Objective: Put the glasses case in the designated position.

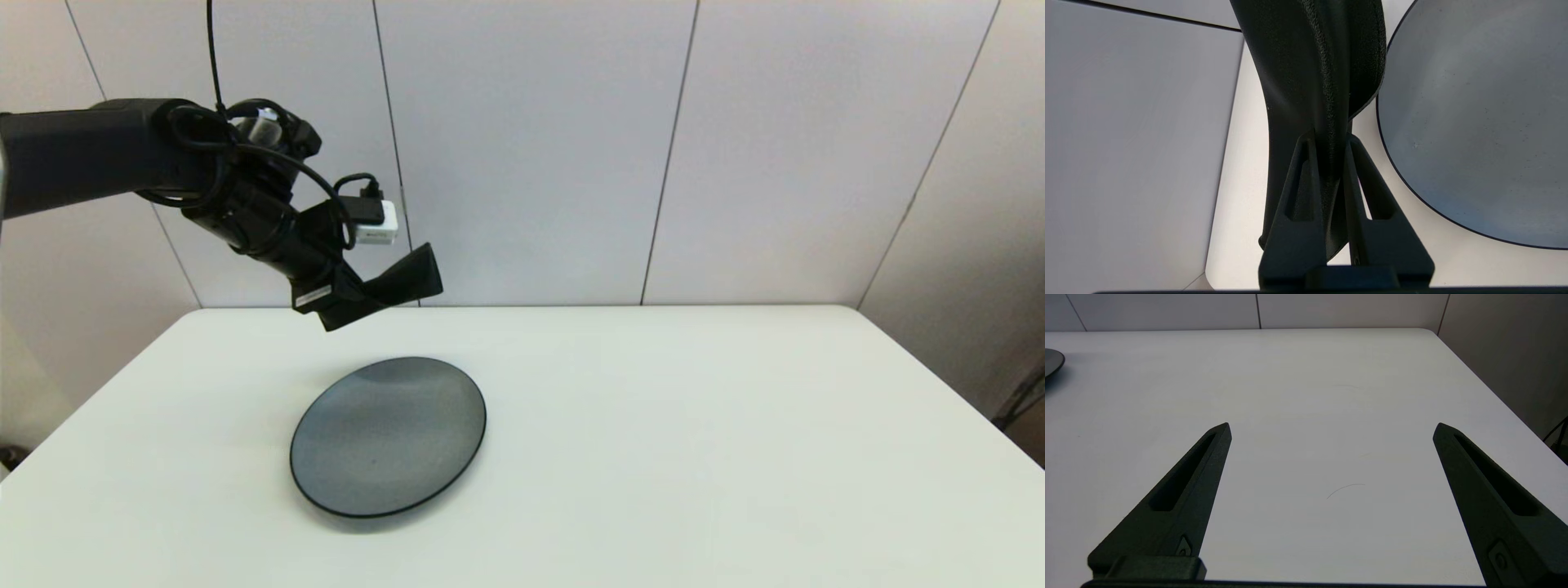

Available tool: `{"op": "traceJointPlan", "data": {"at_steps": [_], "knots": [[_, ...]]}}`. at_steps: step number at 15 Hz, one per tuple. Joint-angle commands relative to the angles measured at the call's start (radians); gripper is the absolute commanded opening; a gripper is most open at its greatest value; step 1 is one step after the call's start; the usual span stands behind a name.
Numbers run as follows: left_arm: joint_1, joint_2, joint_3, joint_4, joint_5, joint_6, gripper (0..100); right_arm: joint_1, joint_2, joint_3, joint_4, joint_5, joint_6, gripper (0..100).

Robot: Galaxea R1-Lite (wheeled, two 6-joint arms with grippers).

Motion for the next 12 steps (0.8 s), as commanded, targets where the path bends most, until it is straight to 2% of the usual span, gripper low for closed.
{"op": "traceJointPlan", "data": {"at_steps": [1, 5, 12], "knots": [[0.000, 0.034, 0.000, 0.004, 0.003, 0.025, 0, 0.000, 0.002, 0.000, -0.001, 0.000, 0.000, 100], [0.000, 0.049, 0.000, -0.052, 0.004, 0.057, 0, 0.001, 0.002, 0.000, 0.001, 0.000, 0.000, 100], [-0.003, 0.083, 0.000, -0.058, 0.004, 0.071, 0, 0.001, 0.002, 0.000, 0.001, 0.000, 0.000, 100]]}}
